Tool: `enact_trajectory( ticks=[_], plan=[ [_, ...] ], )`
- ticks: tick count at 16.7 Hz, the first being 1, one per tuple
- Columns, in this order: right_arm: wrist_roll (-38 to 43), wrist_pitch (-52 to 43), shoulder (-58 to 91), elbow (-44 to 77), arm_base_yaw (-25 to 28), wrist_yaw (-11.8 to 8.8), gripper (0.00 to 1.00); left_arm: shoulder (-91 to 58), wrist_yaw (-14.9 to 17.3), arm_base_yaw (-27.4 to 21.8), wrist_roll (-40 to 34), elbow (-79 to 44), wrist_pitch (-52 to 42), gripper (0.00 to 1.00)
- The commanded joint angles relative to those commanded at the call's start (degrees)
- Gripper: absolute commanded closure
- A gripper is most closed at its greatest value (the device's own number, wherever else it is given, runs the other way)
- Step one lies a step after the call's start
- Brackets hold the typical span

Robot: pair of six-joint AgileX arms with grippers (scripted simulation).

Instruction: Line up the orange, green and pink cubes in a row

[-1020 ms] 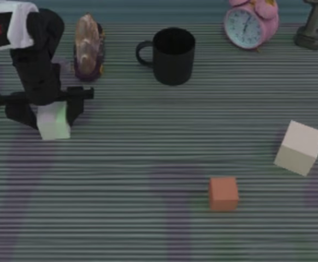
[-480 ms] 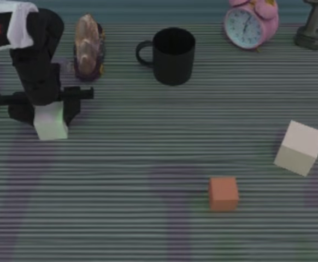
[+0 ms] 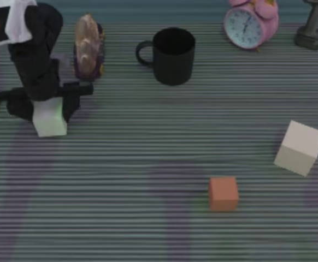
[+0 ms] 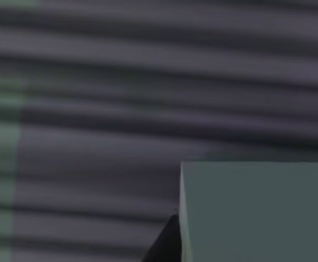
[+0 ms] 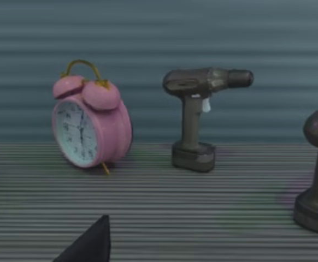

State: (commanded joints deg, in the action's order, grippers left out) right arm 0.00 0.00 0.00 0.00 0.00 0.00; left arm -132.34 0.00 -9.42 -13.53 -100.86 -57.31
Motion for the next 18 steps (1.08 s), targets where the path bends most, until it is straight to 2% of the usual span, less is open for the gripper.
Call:
enact_trajectory(
  ticks=[6,12,15,18],
  plan=[
    [0.0,0.0,0.0,0.0,0.0,0.0,0.0,3.18,-0.05,0.86,-0.09,-7.28,-10.7,1.0],
    [0.0,0.0,0.0,0.0,0.0,0.0,0.0,3.35,-0.04,-0.17,-0.69,-7.44,-11.08,1.0],
    [0.0,0.0,0.0,0.0,0.0,0.0,0.0,4.31,0.05,-5.3,-5.26,-6.6,-11.19,1.0],
    [0.0,0.0,0.0,0.0,0.0,0.0,0.0,5.59,0.04,-13.6,-12.55,-5.11,-11.58,1.0]
  ],
)
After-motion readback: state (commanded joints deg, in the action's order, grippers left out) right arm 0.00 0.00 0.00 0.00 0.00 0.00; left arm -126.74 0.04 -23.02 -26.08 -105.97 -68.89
